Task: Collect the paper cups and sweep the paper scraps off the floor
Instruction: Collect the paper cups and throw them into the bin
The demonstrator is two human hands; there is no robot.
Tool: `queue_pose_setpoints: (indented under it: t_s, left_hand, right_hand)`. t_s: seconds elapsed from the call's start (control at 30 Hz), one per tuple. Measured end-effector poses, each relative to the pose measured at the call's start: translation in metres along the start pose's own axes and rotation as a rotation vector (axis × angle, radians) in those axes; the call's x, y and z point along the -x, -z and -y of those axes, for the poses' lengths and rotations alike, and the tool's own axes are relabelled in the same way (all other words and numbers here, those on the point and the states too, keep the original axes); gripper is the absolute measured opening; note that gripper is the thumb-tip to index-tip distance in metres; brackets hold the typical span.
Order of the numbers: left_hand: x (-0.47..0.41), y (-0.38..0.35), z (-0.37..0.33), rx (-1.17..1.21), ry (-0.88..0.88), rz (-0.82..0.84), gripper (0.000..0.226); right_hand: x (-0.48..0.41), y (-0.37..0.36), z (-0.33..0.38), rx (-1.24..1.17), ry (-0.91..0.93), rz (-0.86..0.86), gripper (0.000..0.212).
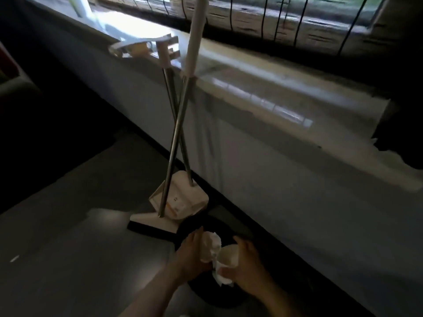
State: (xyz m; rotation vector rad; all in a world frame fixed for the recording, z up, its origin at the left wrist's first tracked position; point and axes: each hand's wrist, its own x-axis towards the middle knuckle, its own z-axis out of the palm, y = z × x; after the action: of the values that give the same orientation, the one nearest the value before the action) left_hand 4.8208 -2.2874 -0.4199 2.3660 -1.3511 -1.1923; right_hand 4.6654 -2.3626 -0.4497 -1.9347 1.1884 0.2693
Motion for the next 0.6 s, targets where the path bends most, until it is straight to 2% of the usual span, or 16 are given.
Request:
queue_pose_setpoints:
  t_s: [0.07,0.13,0.3,0.4,0.47,0.6]
  left_hand:
    - [-0.016,-0.008,0.014,-0.124,0.031,0.103,0.106]
    - [-0.02,-0.006,0.02,-0.157,0.056,0.129,0.103]
    - [0.036,0.051,0.005,-0.061,0.089,0.021,0.085]
    - [0.108,0.113,-0.015,0.01,0.083,-0.091,0.071]
    - [0.162,0.162,-0.021,0.056,0.059,-0.154,0.063]
    - [0.262,0.262,0.001,0.149,0.118,-0.358,0.07]
  right_hand:
    - [-0.013,-0.011,-0.009,0.07,-0.01,0.052,0.113]
    - [-0.015,-0.012,-0.014,0.098,-0.015,0.048,0.107]
    - [0.022,0.031,0.029,0.045,-0.008,0.13,0.092]
    - [0.065,0.068,0.098,0.056,0.069,0.15,0.084]
    - [0.095,0.091,0.16,0.151,0.171,0.167,0.08]
    - [0.147,0.118,0.304,0.277,0.405,0.146,0.068]
